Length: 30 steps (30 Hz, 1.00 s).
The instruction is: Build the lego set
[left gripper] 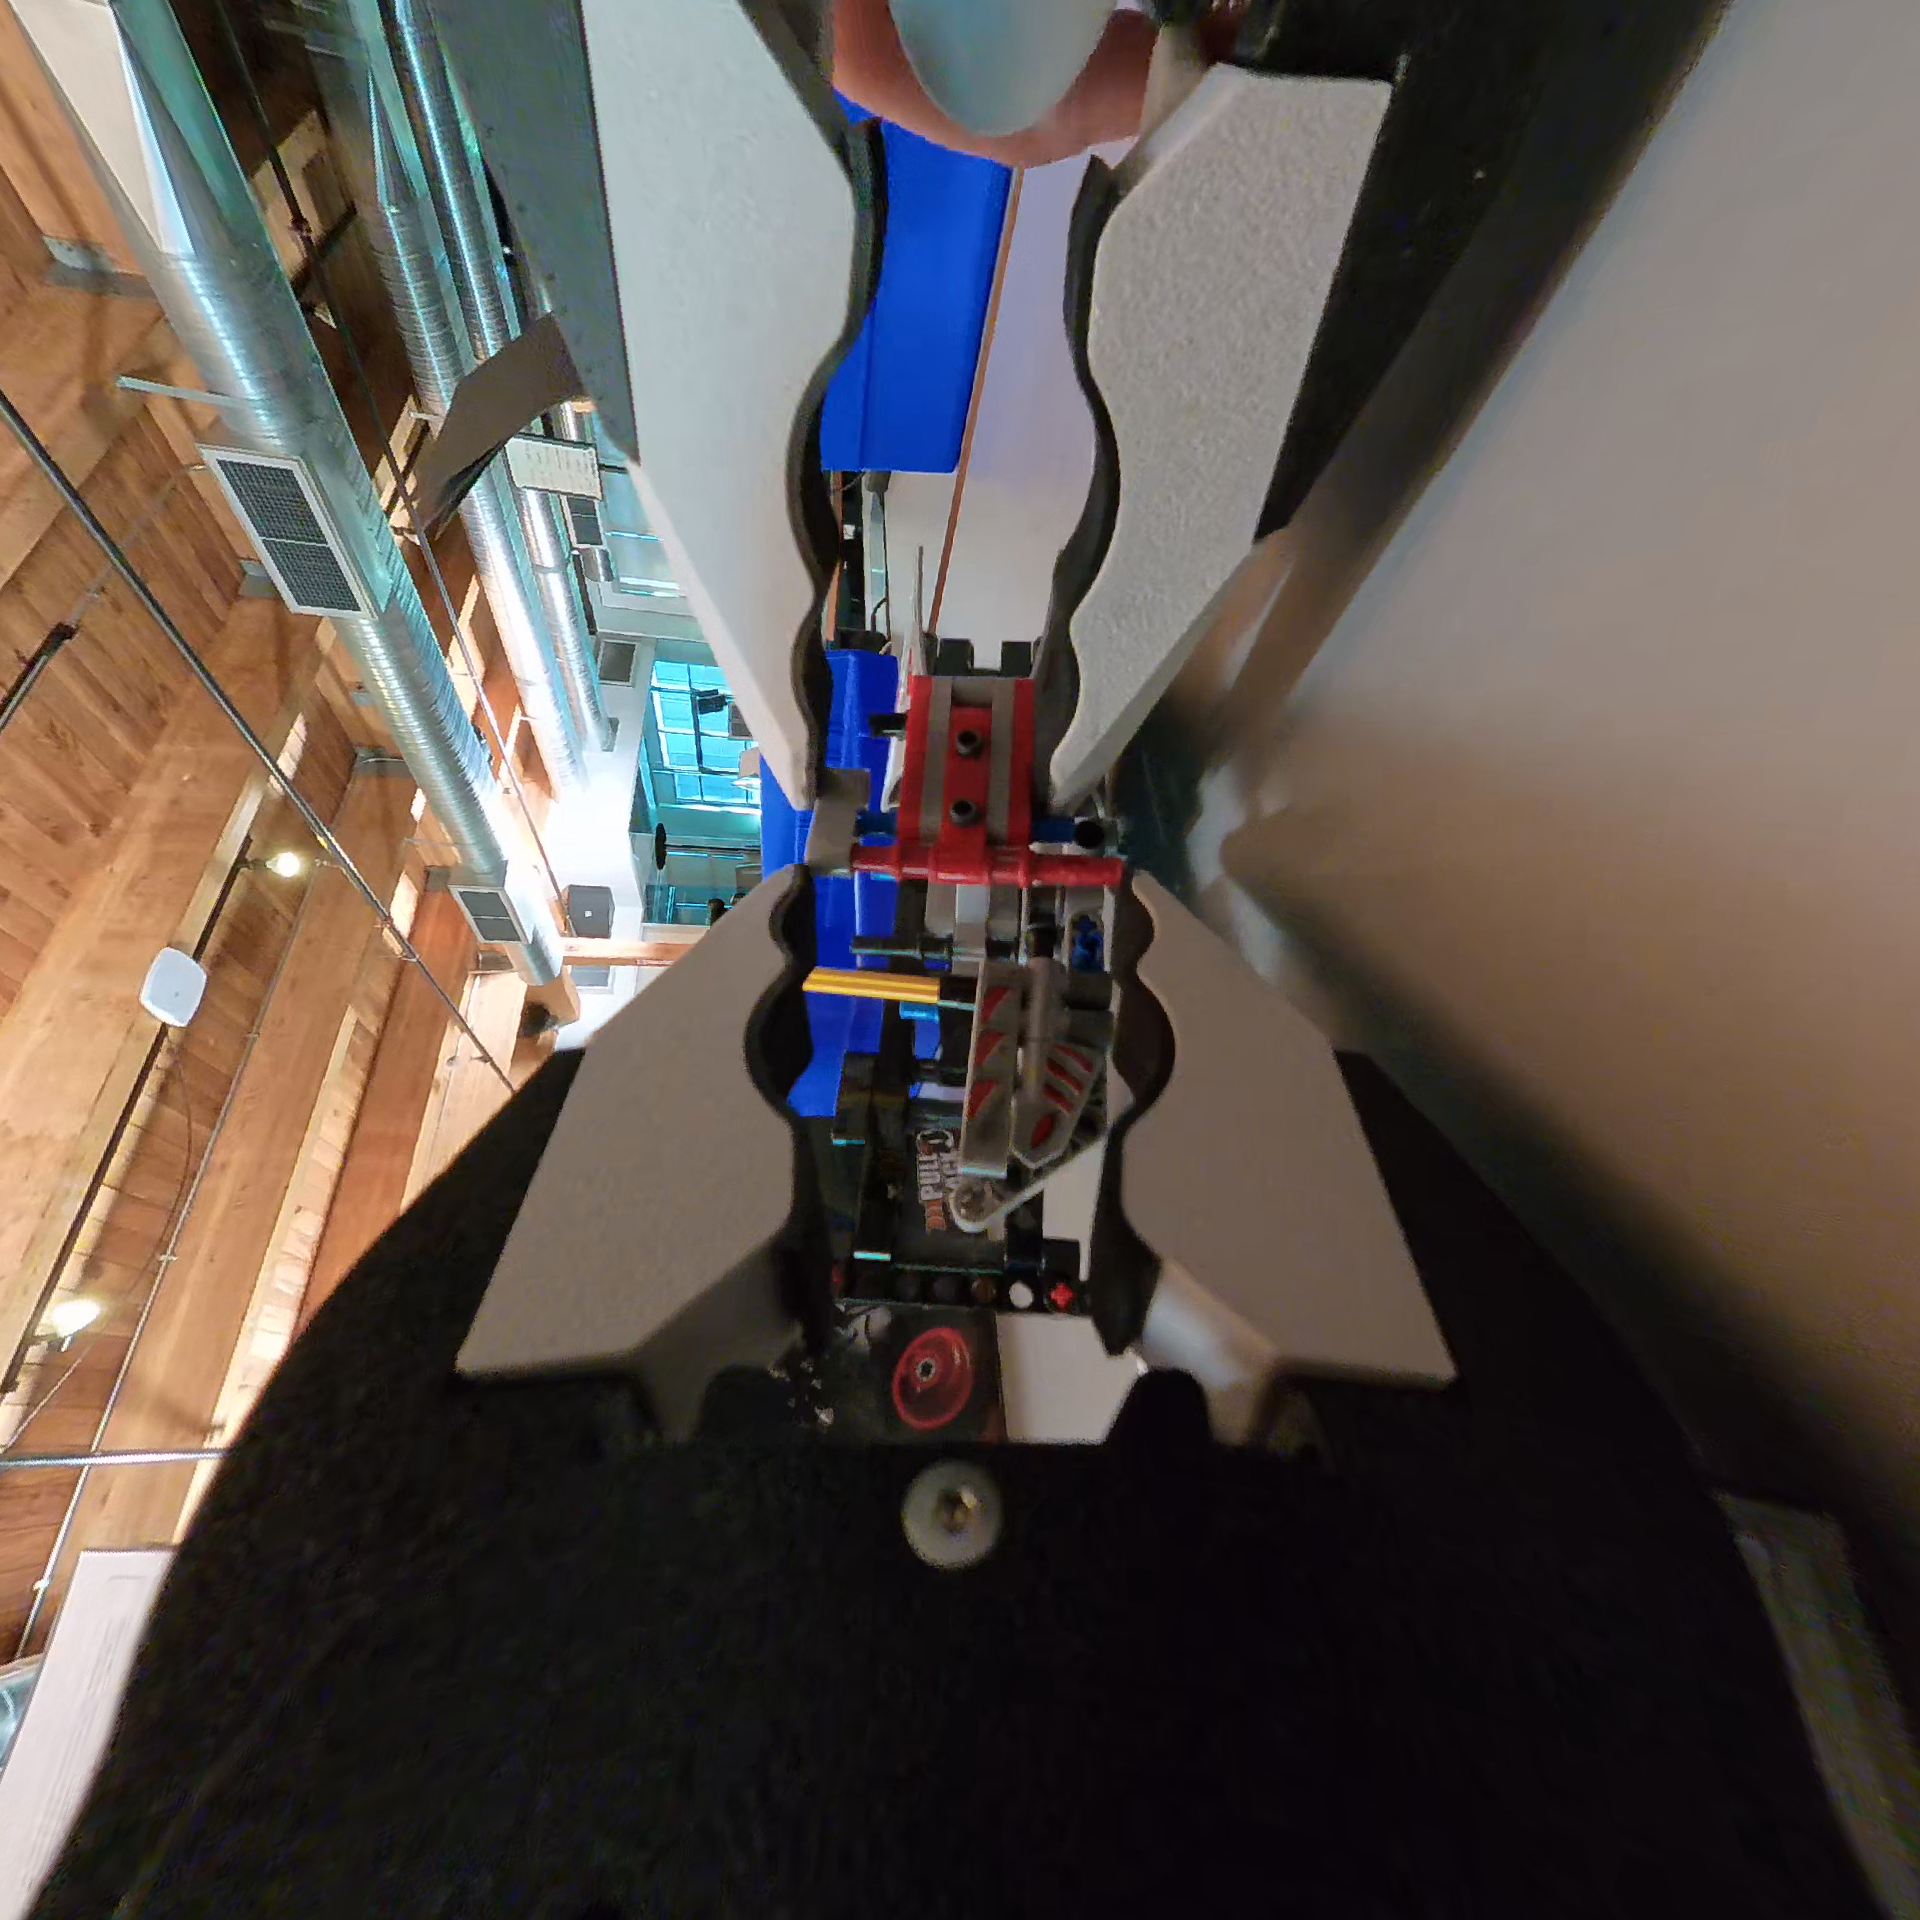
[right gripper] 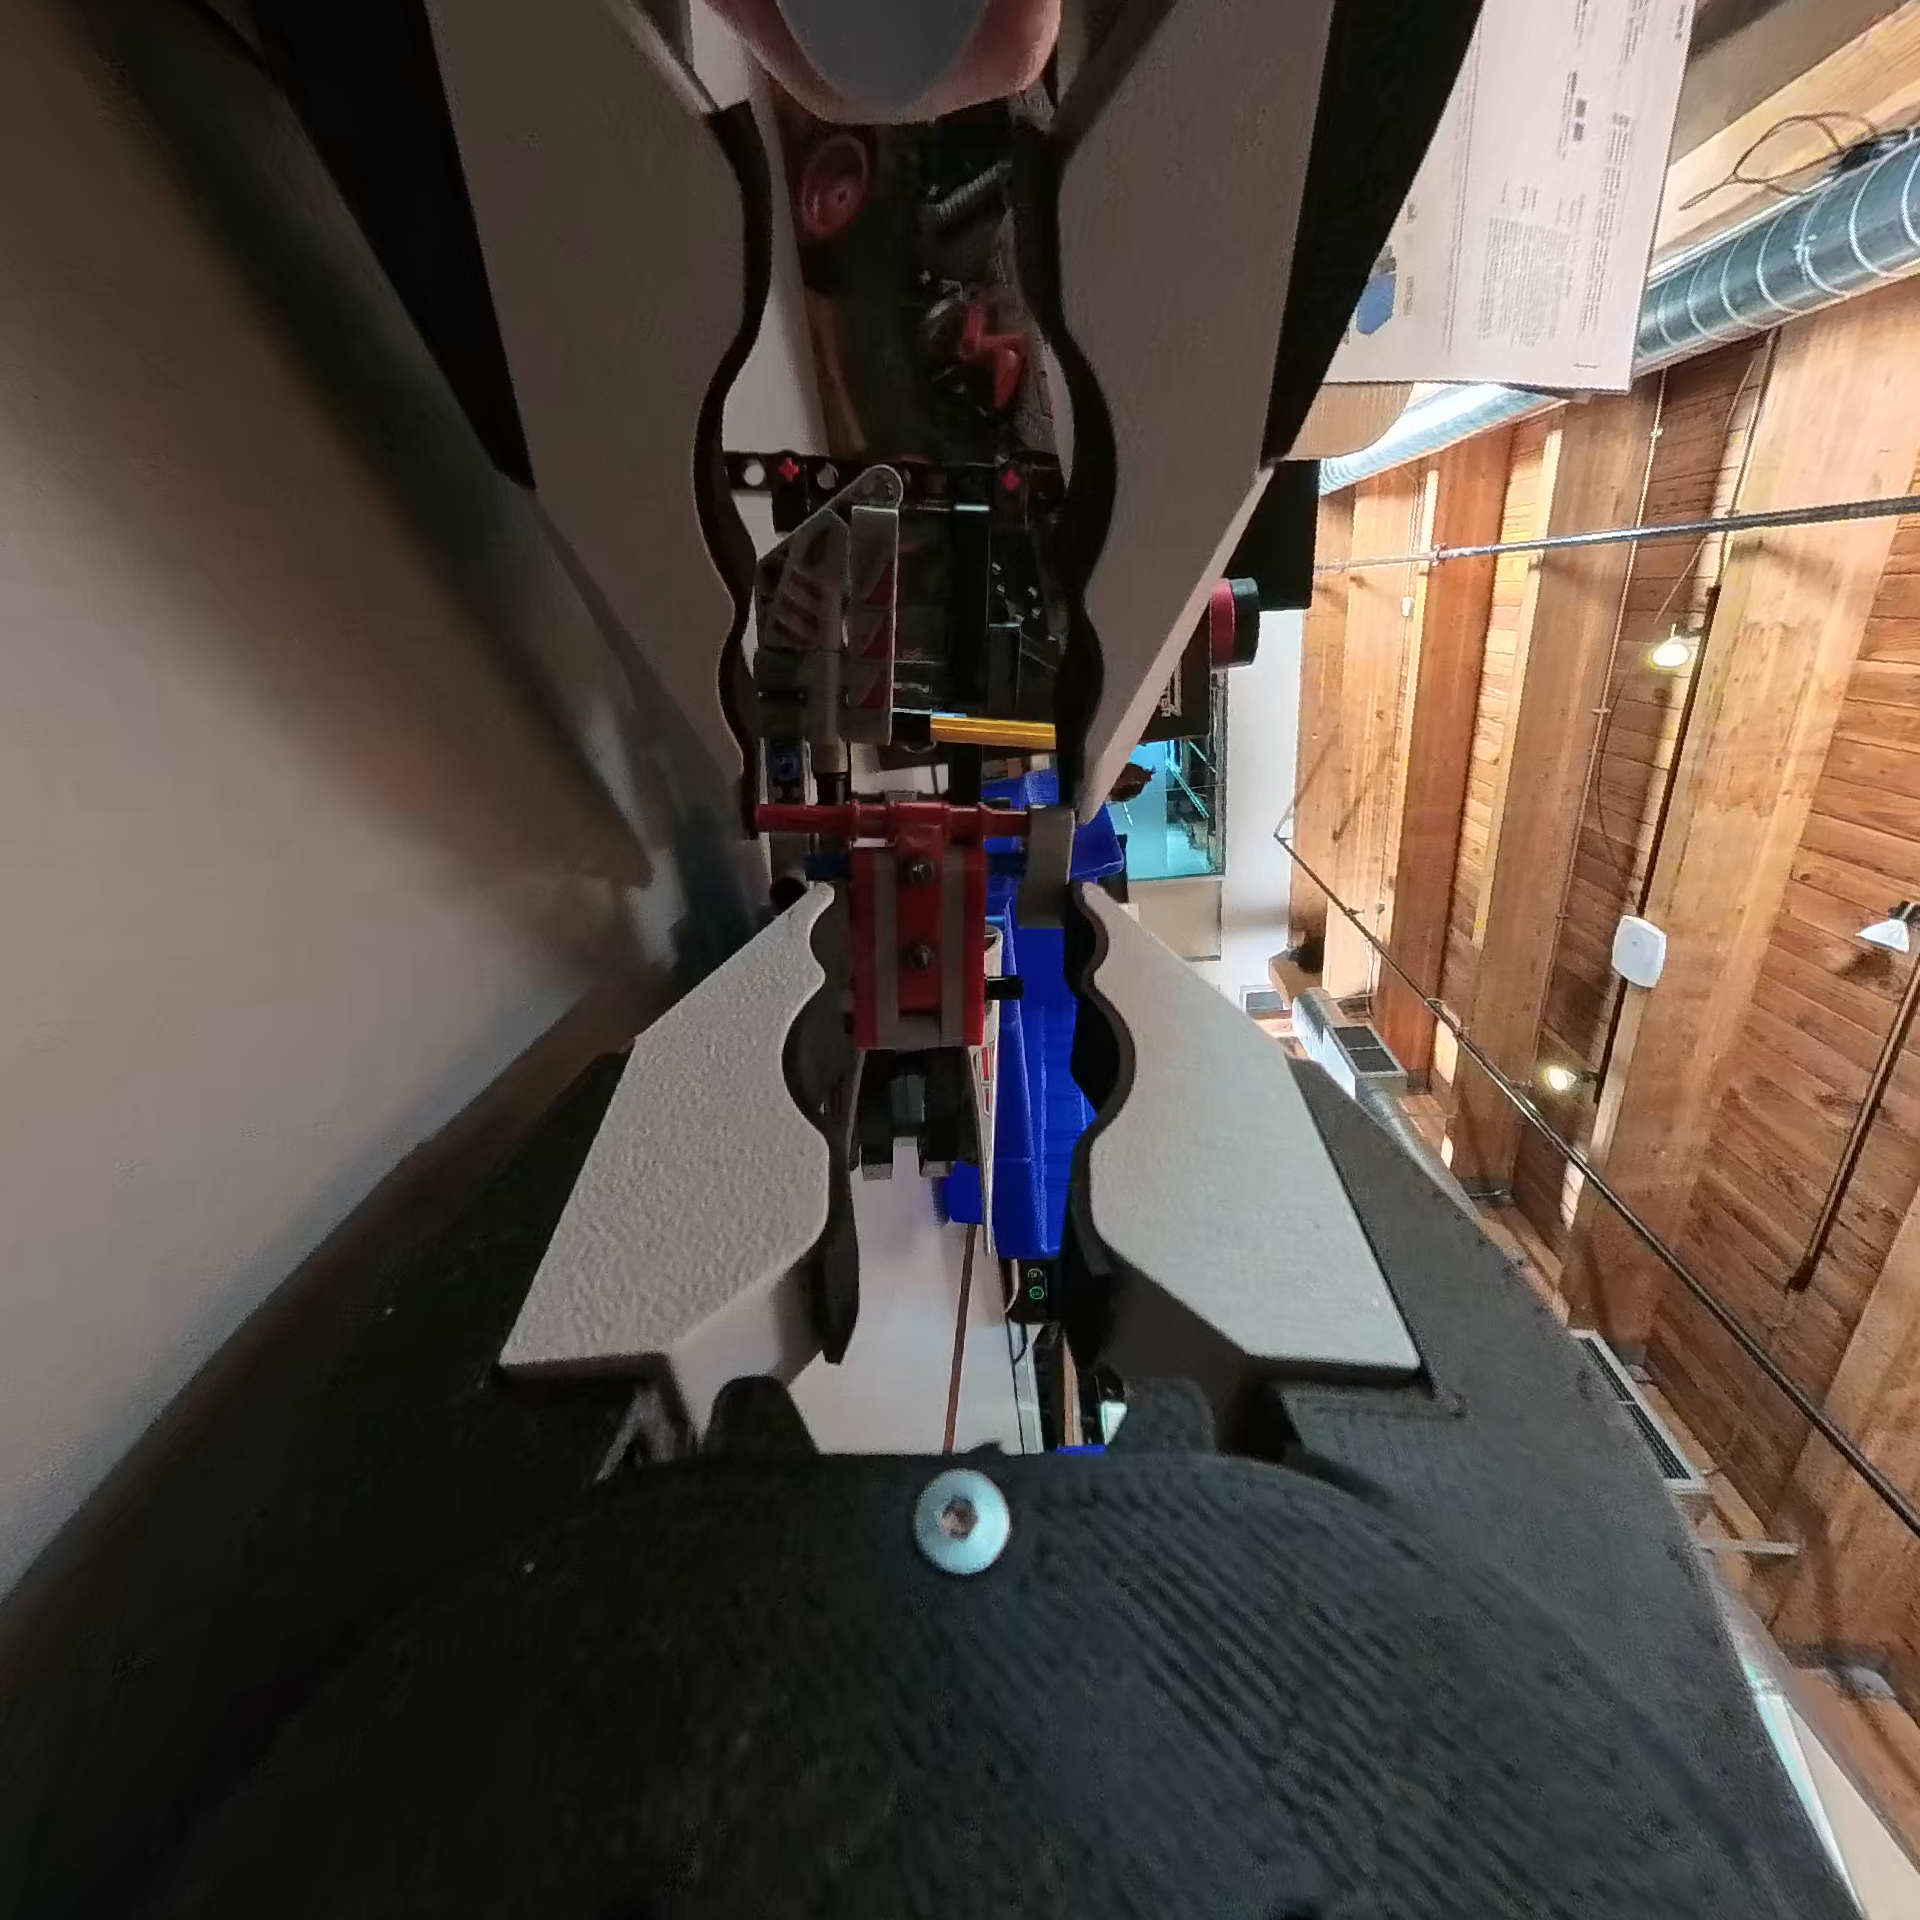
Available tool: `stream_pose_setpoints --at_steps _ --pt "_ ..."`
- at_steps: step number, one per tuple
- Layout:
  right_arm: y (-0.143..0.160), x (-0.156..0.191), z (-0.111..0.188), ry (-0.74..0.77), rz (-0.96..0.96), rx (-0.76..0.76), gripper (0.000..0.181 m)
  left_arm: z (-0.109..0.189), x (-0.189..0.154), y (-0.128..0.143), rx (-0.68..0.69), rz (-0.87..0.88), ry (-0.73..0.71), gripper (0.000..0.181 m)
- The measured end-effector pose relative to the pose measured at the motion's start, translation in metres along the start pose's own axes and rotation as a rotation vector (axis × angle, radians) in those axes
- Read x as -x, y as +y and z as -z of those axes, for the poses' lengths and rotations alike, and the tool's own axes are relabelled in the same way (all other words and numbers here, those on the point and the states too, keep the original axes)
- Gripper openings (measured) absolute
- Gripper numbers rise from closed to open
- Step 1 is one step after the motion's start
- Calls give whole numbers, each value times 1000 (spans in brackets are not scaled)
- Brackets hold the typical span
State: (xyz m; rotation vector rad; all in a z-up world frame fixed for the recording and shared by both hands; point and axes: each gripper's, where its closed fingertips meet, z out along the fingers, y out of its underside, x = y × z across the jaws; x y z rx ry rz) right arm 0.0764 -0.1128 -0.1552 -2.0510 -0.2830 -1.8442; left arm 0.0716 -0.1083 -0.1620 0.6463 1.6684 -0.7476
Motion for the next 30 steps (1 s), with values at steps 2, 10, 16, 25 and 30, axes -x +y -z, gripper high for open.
stream_pose_setpoints --at_steps 2,10,16,25,30 --pt "2 0 0 -4 -6 9 39 -1 0 -1 -4 8 2 54" --pt "1 0 1 -27 -18 43 39 0 0 -1 9 -14 -12 54" --pt "1 1 2 -32 -29 50 38 1 -1 -4 -12 46 6 54" --pt "-1 3 6 -24 -23 45 38 4 -2 -5 -17 31 13 54" --pt "0 5 8 3 31 23 39 16 -6 -13 -66 77 52 54"
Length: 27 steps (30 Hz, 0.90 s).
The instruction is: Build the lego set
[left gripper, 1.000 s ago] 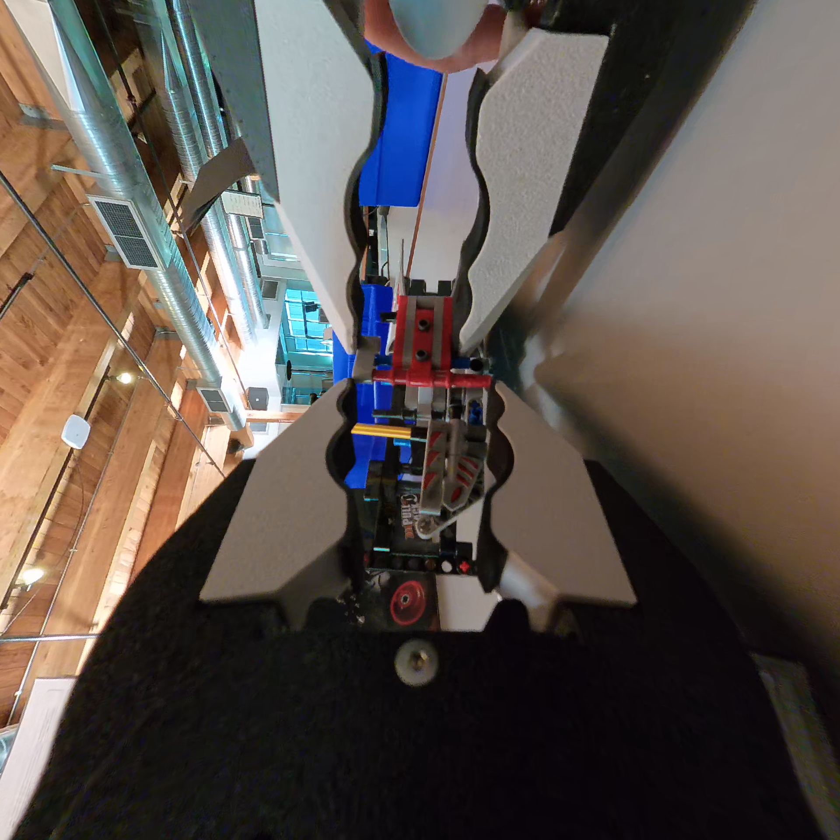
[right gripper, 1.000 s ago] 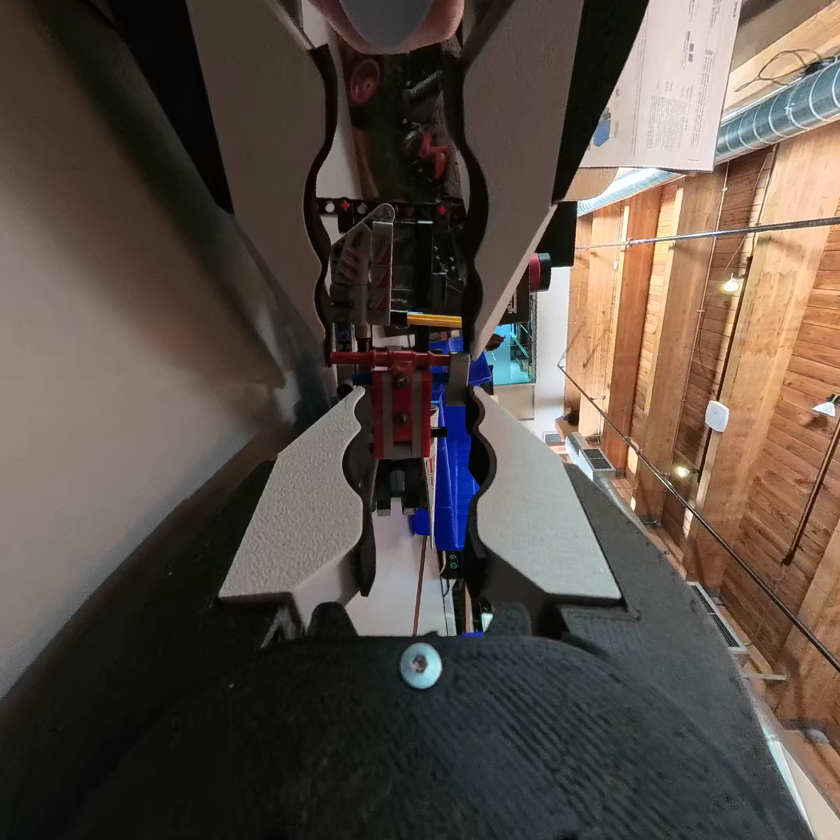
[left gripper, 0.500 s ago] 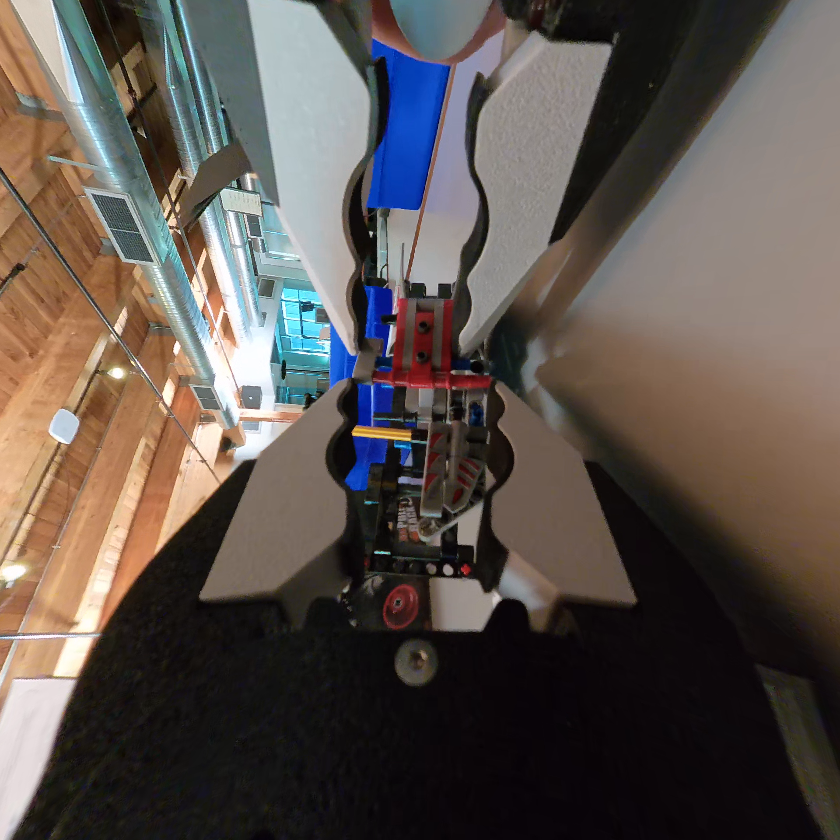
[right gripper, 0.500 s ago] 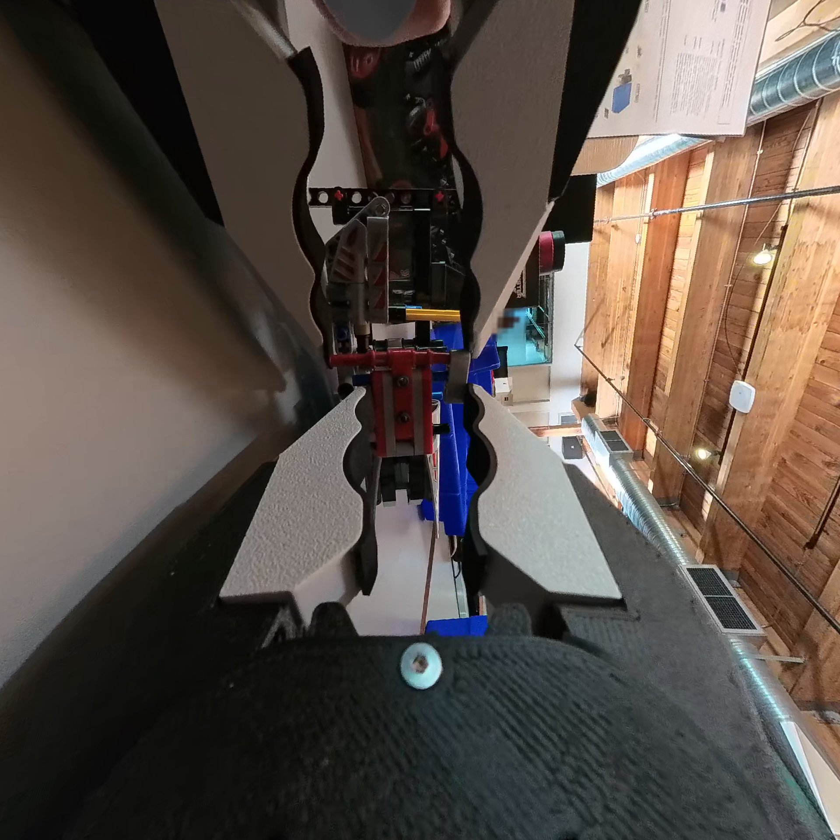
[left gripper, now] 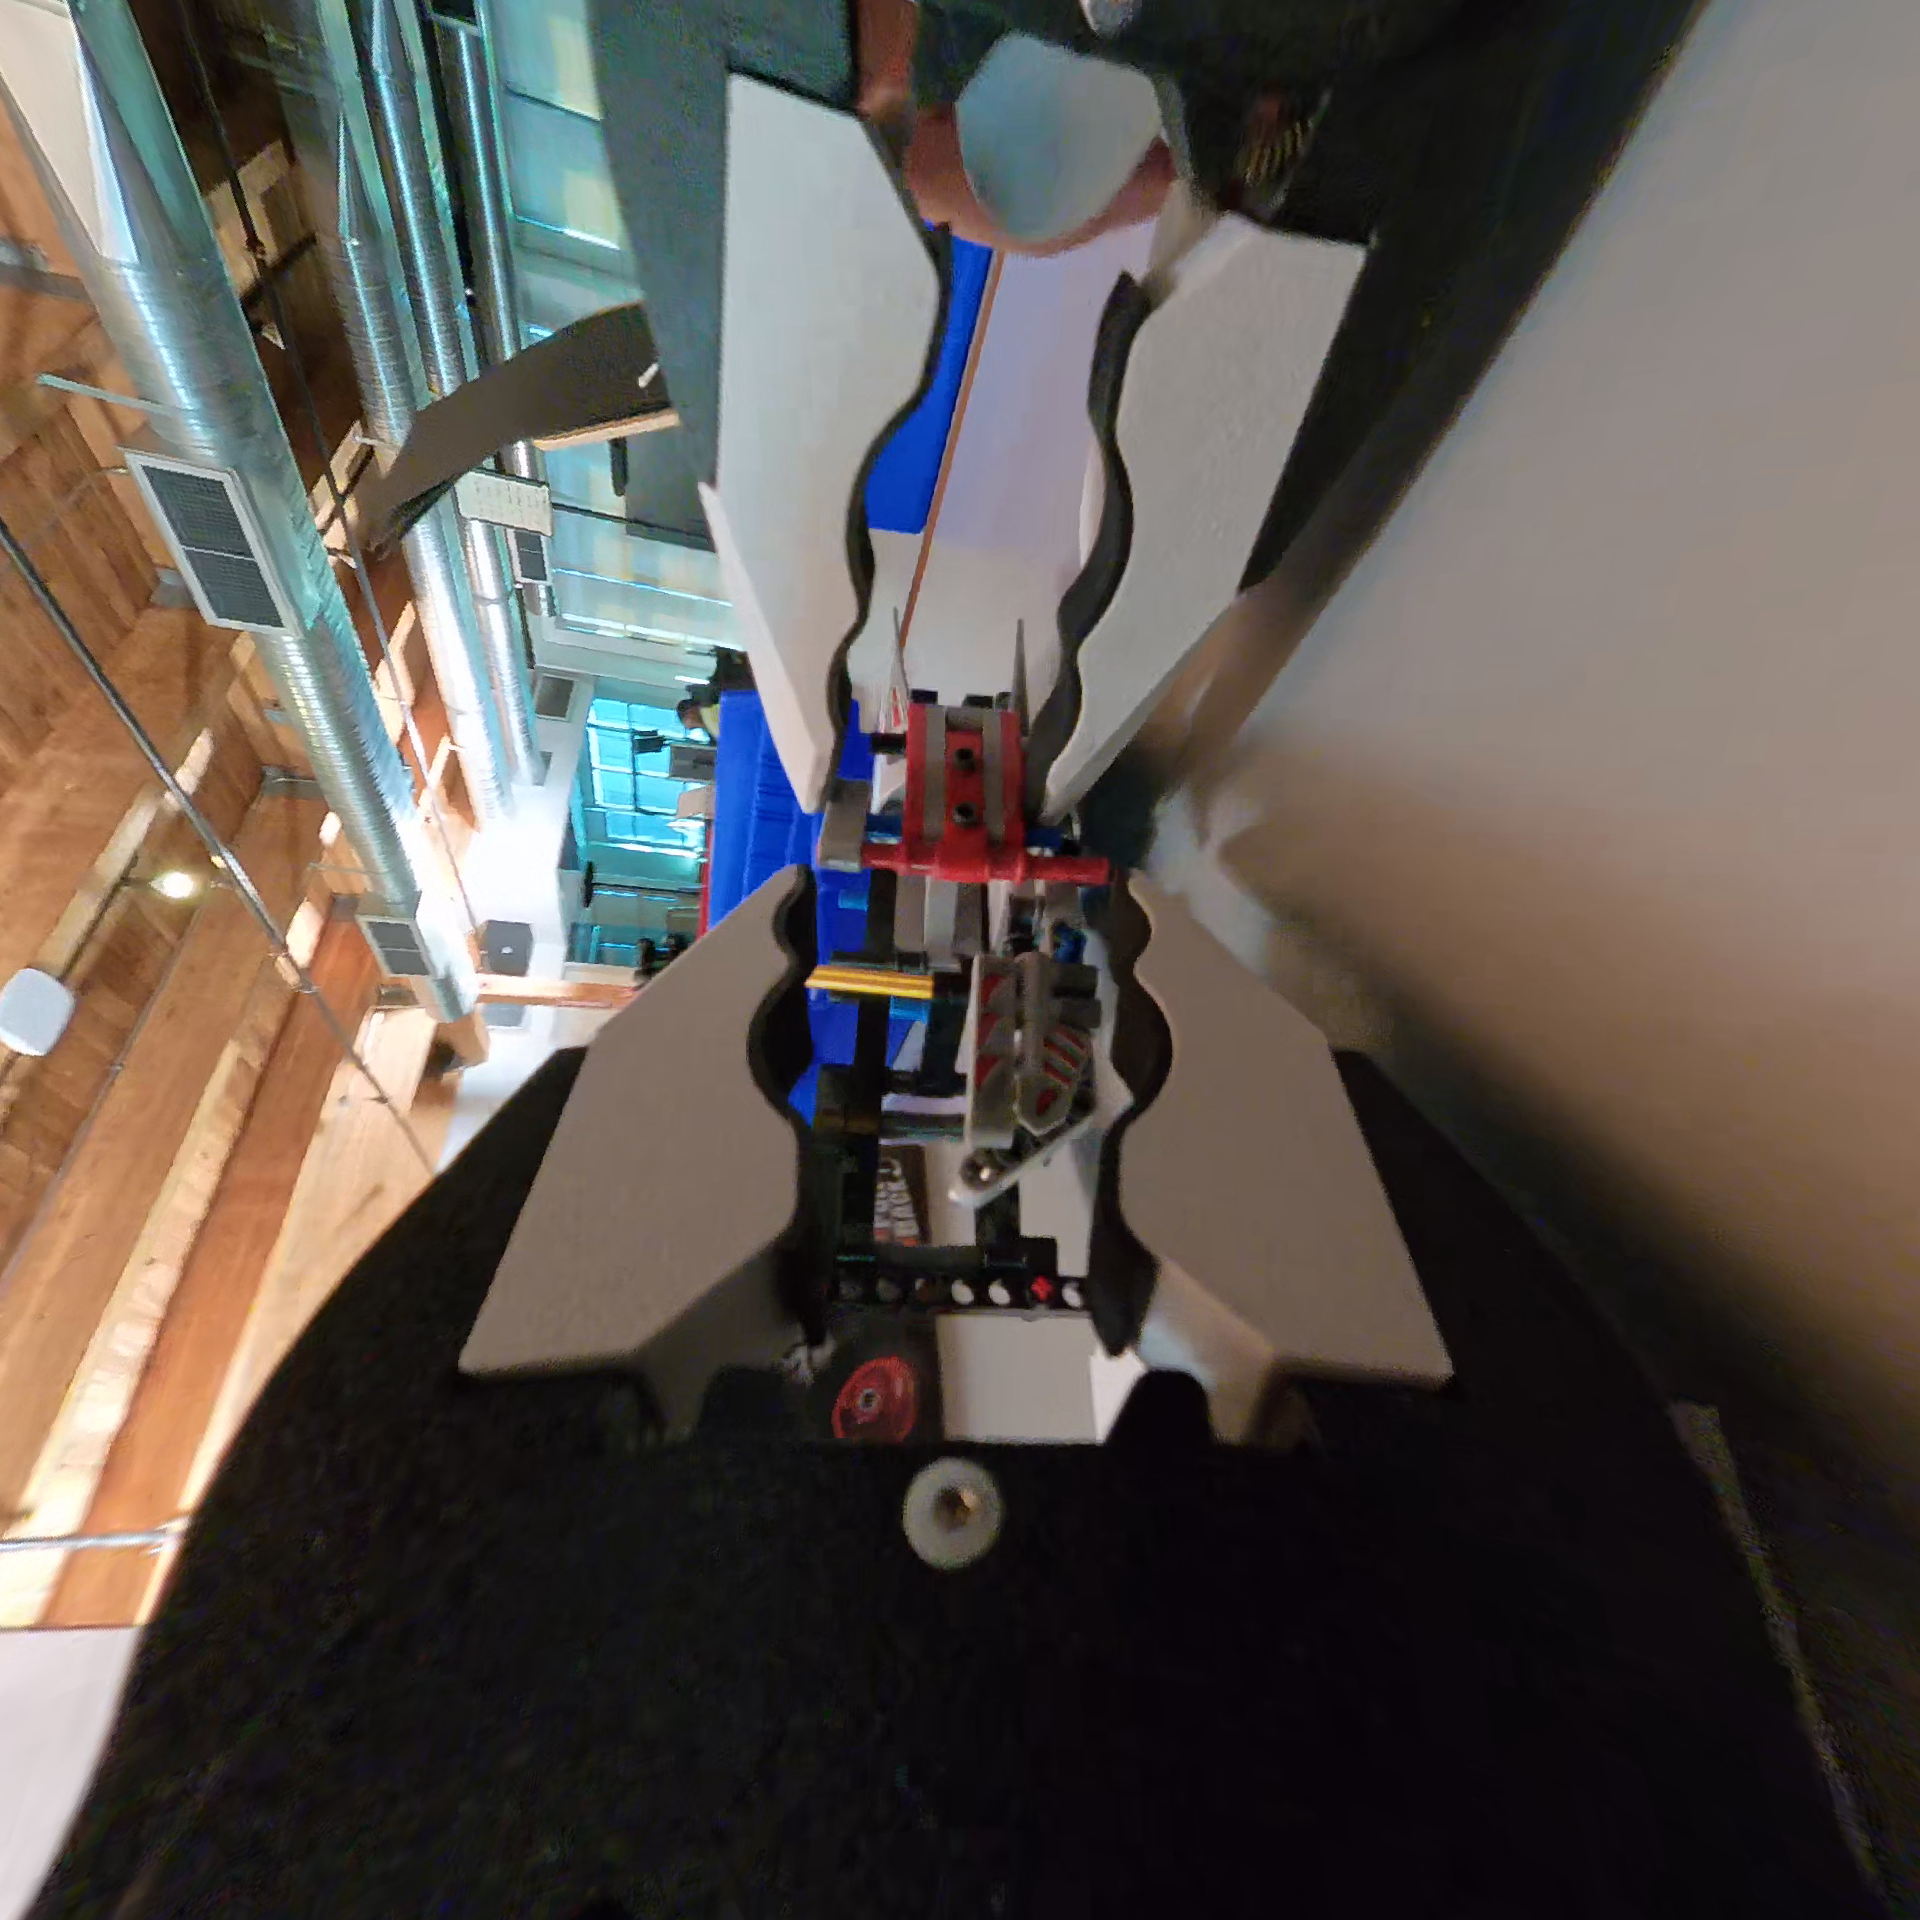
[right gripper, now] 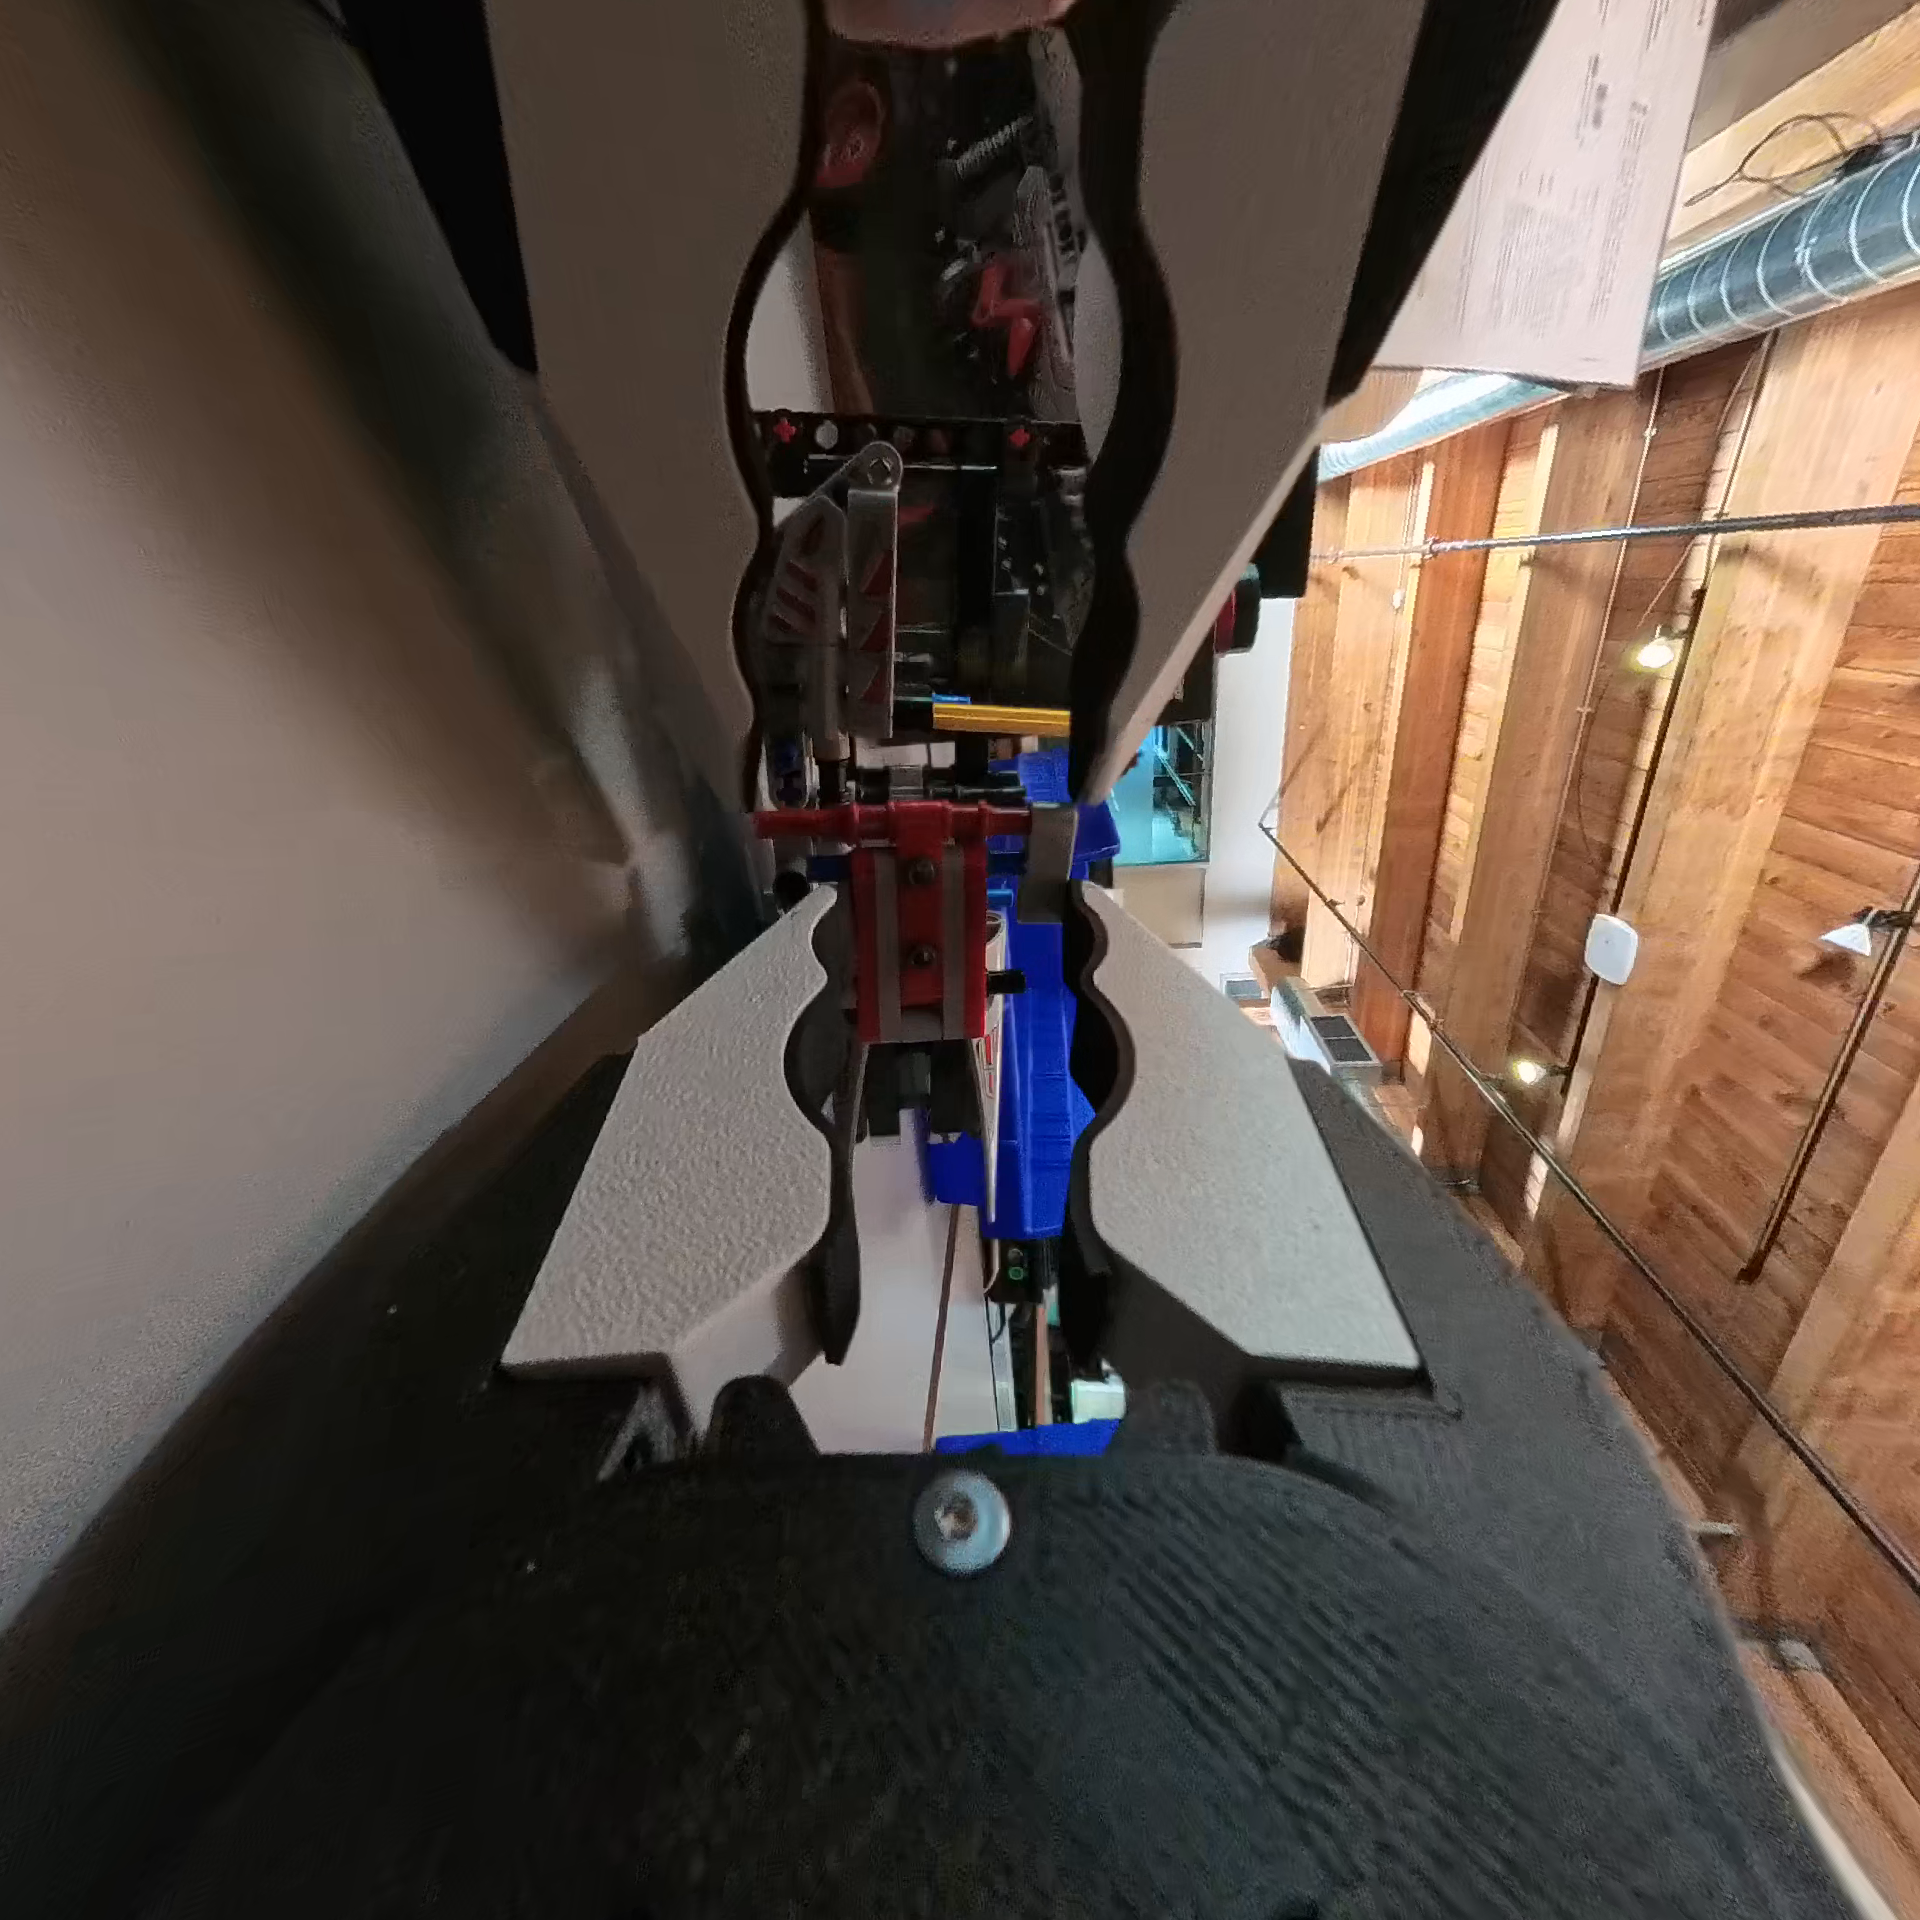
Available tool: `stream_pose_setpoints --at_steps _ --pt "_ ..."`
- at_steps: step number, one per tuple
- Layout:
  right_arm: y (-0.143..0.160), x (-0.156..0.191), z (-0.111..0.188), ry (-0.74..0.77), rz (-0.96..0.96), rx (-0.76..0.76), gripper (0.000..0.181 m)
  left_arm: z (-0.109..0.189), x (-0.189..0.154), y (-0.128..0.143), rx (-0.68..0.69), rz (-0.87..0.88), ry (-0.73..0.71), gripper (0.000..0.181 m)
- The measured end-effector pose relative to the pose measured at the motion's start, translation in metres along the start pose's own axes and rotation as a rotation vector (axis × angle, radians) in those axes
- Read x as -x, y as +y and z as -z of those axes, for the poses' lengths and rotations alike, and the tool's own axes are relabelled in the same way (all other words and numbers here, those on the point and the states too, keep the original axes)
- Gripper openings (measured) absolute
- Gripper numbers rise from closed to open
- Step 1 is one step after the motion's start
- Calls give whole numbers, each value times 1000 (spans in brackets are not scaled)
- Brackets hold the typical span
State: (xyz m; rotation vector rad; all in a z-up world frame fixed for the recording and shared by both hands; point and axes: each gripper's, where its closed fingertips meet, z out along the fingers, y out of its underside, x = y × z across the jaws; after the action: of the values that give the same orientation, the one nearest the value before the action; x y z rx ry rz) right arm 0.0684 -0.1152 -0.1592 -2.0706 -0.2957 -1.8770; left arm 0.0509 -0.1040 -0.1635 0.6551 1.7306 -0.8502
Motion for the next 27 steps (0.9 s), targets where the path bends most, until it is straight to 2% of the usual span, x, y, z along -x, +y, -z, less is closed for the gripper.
stream_pose_setpoints --at_steps 3,5,8,9,12,14,19,22,24,27 --pt "-2 1 2 -1 -15 -14 38 9 -1 -2 -30 142 64 52" --pt "-5 4 4 -18 -27 -44 41 14 2 -7 -76 333 129 42" --pt "-9 3 7 -22 -50 -69 41 11 12 0 -31 632 199 33" --pt "-9 4 7 -26 -54 -69 41 11 10 -4 -43 712 256 31" --pt "-9 6 8 -28 -54 -64 42 4 11 -8 -31 920 308 24" --pt "-10 3 8 -25 -79 -69 44 -2 5 -3 29 973 317 21" --pt "-12 4 8 -29 -100 -72 43 -3 -1 -11 -16 1079 360 6" --pt "-12 5 6 -30 -108 -64 43 -1 -1 -11 -27 1104 347 6" --pt "-13 6 6 -40 -115 -68 42 1 3 -15 -60 1115 344 19" --pt "-14 6 6 -39 -105 -69 38 1 4 -12 -42 1126 328 7"
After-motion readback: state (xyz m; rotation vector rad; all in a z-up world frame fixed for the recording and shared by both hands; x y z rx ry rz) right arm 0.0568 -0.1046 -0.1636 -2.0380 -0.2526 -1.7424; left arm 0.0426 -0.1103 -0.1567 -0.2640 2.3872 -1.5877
